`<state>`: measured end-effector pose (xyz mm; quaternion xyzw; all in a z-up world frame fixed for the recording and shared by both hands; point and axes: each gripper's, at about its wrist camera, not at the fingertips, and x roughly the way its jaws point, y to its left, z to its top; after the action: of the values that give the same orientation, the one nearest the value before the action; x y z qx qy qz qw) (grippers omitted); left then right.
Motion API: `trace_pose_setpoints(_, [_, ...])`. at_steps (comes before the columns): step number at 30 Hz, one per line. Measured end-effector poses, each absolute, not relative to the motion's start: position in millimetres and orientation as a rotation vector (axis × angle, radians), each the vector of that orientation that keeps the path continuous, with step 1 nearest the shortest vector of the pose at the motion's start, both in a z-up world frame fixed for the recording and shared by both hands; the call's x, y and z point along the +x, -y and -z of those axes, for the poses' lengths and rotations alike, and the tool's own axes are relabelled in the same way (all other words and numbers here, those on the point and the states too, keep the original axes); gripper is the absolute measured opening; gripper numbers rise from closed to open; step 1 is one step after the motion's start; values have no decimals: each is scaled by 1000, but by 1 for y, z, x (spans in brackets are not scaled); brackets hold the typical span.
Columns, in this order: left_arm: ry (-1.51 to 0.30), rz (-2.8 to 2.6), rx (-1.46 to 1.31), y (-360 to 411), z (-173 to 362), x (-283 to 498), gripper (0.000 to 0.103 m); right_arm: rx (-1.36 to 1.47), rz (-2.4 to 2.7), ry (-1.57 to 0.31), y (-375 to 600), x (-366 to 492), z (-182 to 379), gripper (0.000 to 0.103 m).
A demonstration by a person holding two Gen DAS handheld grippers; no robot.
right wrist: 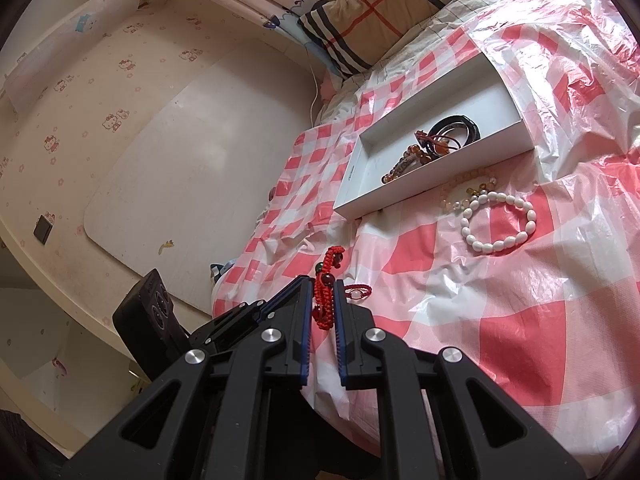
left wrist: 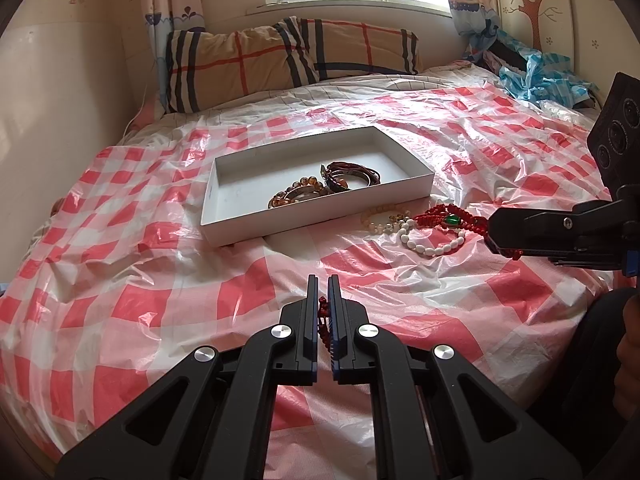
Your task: Organize jewelry
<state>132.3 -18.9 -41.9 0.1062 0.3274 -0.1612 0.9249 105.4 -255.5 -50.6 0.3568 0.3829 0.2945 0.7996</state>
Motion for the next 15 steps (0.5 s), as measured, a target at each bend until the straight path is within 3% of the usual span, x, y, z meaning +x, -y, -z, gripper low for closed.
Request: trace_pose_setpoints(15, [-672, 330, 218, 20, 42, 132, 4, 766, -632, -822, 256, 105, 51, 13])
